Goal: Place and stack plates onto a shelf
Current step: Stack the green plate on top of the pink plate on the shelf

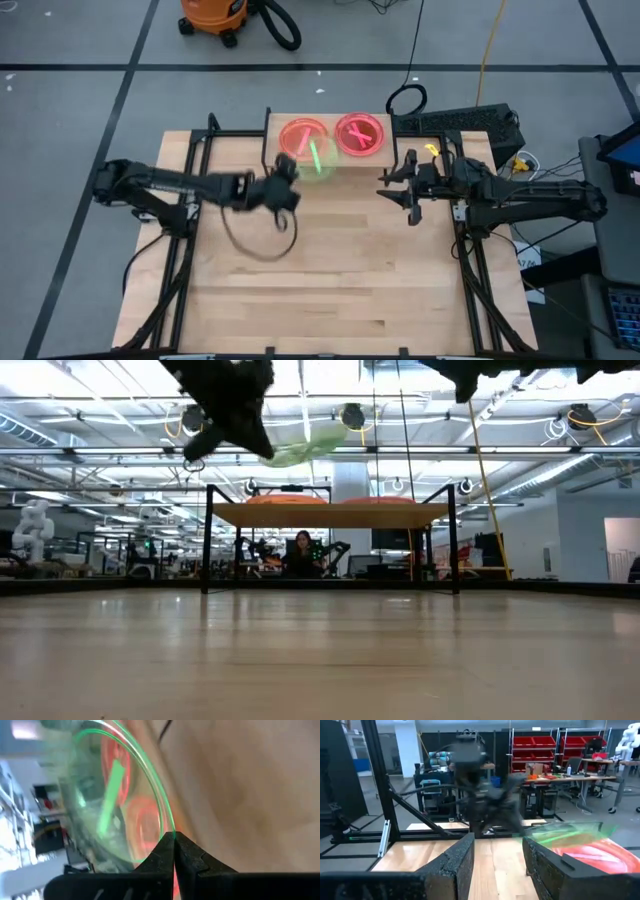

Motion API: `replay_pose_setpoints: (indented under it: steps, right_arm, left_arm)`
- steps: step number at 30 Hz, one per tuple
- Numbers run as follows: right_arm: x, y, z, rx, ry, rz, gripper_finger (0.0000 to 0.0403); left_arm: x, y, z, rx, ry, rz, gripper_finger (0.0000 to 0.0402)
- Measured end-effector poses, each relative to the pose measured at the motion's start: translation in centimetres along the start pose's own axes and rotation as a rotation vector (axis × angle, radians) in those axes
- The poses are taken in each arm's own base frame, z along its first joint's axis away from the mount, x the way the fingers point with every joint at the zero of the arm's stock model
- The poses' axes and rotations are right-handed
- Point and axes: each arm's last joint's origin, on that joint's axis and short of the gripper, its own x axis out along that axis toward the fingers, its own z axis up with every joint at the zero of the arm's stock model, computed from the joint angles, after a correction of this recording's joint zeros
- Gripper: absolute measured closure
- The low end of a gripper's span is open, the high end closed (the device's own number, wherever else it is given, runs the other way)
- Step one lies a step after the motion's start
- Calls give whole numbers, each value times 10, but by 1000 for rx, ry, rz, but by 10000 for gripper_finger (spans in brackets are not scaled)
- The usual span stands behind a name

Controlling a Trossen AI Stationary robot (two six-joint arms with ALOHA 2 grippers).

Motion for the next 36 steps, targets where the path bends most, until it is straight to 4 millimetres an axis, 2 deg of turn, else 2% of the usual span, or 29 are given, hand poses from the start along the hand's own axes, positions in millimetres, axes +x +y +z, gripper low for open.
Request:
replay_pose_setpoints:
  steps: [5, 9, 14, 22, 36]
  right_arm:
    - [-4, 0, -11, 1, 17, -1, 255]
    - [-7, 0, -24, 2, 45, -2, 255]
    - [-8, -2, -30, -23, 54, -40, 255]
    - [-9, -2, -21, -38, -35, -49, 255]
    - [-9, -2, -21, -51, -39, -50, 255]
  left_arm:
    - [35, 22, -46, -90, 36, -65, 401]
    - [45, 28, -64, -137, 21, -106, 401]
    - [49, 30, -71, -124, -12, -132, 391]
    - [51, 30, -77, -115, 10, -139, 359]
    - [52, 30, -86, -112, 87, -146, 355]
